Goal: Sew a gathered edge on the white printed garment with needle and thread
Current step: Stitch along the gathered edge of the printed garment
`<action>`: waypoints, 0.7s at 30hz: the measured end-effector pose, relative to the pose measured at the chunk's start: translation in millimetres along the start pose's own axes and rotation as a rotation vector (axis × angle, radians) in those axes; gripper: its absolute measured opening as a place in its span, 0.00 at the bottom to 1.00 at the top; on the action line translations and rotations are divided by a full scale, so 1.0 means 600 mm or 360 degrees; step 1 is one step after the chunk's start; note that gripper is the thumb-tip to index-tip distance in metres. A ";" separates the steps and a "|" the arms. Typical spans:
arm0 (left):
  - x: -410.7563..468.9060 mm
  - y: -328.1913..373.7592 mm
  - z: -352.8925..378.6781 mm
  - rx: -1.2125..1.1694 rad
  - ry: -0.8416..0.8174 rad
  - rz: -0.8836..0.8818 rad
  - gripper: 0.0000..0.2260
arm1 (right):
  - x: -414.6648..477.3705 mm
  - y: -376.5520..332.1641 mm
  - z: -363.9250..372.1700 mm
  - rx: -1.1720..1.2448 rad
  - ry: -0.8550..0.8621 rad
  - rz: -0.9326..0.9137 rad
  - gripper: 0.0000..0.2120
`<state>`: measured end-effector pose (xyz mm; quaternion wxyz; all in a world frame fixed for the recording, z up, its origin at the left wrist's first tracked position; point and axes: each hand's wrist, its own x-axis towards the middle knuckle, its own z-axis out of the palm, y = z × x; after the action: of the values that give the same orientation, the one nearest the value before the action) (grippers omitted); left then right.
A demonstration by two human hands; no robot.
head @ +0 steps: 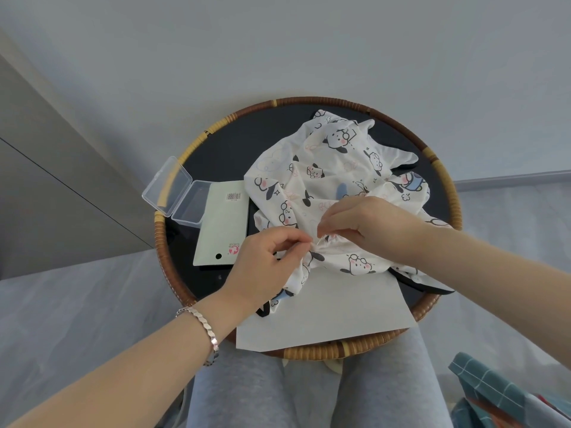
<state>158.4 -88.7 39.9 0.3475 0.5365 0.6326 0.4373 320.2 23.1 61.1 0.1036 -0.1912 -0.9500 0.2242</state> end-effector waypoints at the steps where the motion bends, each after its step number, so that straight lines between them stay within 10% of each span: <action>1: 0.001 0.001 -0.001 -0.0001 -0.0015 0.0003 0.11 | 0.001 -0.001 0.003 0.0020 0.0009 -0.0015 0.10; 21: 0.013 0.010 0.003 -0.0388 -0.0007 -0.0119 0.10 | -0.017 -0.003 0.030 0.0528 0.0325 0.0218 0.09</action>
<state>161.0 -80.3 45.0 0.4276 0.4673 0.5936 0.4964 324.0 10.6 44.8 0.2139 -0.2575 -0.8694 0.3635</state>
